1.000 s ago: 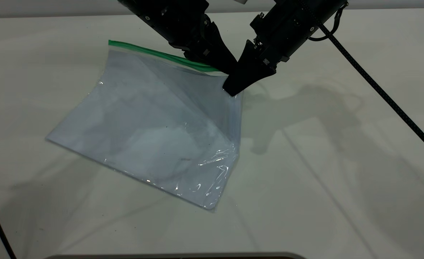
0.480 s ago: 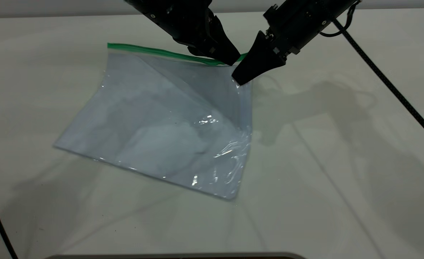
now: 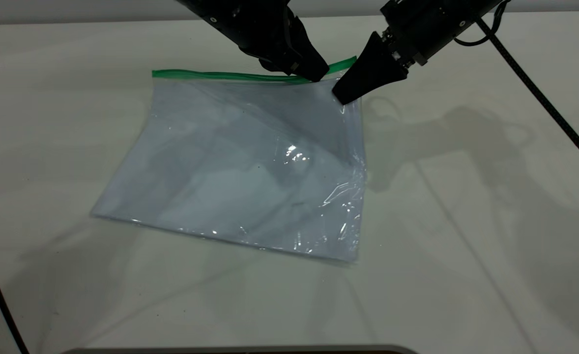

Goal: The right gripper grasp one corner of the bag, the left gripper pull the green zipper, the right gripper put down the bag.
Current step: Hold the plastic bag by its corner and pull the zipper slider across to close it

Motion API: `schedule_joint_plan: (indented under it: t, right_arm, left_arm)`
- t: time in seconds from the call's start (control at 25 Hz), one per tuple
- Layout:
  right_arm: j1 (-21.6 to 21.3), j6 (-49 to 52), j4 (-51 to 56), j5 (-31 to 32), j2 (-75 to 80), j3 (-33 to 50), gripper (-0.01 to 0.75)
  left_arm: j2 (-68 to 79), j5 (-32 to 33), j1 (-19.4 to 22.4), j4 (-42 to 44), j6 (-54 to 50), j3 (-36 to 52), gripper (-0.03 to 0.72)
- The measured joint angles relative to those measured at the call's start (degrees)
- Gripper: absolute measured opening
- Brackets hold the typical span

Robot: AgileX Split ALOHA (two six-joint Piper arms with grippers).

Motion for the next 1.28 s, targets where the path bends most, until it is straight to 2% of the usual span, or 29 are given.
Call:
schedule_joint_plan:
  t: [0.4,0.88,1.28]
  right_arm:
    - [-3.2,-0.1,0.8,1.1,0.0,0.0,0.035]
    - [-6.2,-1.1,0.3,0.8,-0.2,0.0,0.035]
    - [-10.5,-1.5,-0.2,-0.7,-0.3,0.0,0.035]
  left_arm:
    - [0.0,-2.6,0.1,-0.1,0.9,-0.1,0.075]
    - [0.0,-3.1,2.3,1.3,1.5,-0.1,0.077]
    - [0.1,-2.7,6.9,2.9,1.5,-0.1,0.080]
